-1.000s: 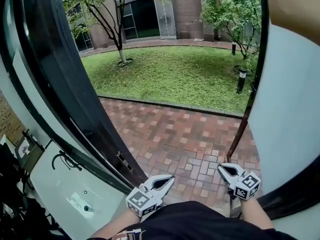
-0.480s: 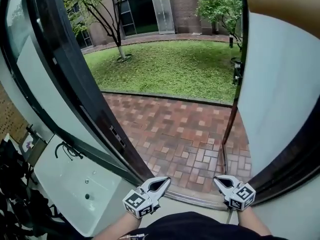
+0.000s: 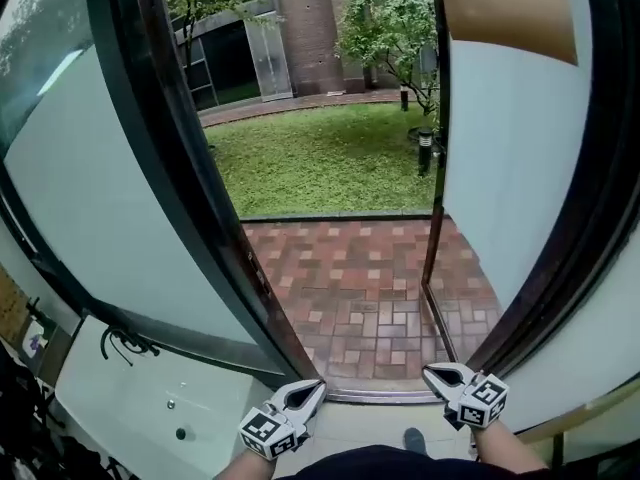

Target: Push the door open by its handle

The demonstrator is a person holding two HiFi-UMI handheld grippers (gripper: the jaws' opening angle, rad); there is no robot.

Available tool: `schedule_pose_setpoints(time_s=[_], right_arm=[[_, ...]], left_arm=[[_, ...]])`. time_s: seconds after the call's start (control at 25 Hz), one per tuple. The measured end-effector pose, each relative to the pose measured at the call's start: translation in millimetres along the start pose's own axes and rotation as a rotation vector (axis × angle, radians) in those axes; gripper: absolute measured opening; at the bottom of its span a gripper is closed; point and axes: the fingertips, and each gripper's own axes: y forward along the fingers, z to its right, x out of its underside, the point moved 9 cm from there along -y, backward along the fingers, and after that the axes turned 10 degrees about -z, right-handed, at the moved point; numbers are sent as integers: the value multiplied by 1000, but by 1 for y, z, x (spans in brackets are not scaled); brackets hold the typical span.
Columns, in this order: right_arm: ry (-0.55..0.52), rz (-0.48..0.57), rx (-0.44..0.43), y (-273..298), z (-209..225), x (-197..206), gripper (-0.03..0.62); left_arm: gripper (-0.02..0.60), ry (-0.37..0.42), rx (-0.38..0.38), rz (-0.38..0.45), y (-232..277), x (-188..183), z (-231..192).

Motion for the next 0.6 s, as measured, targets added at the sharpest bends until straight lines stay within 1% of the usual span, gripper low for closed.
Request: schedule_pose_setpoints(time_s=[0.12, 0.24, 0.4, 0.48, 0.6], right_arm=[[5, -21, 12, -3, -47, 7, -1], [10, -19, 24, -18, -71, 6, -2], [28, 9, 61, -42, -76, 6, 0], [17, 20, 84, -54, -71, 5, -1], [2, 16, 85, -76, -60, 5, -1]], left_arm=[[-2, -26, 17, -11, -28, 17, -8], [-2, -43, 25, 3, -42, 26, -5], [-2, -56, 35, 20, -43, 28, 9], [-2, -48, 39, 39, -35, 24, 19], [-2, -62, 41, 57, -19, 18, 40]])
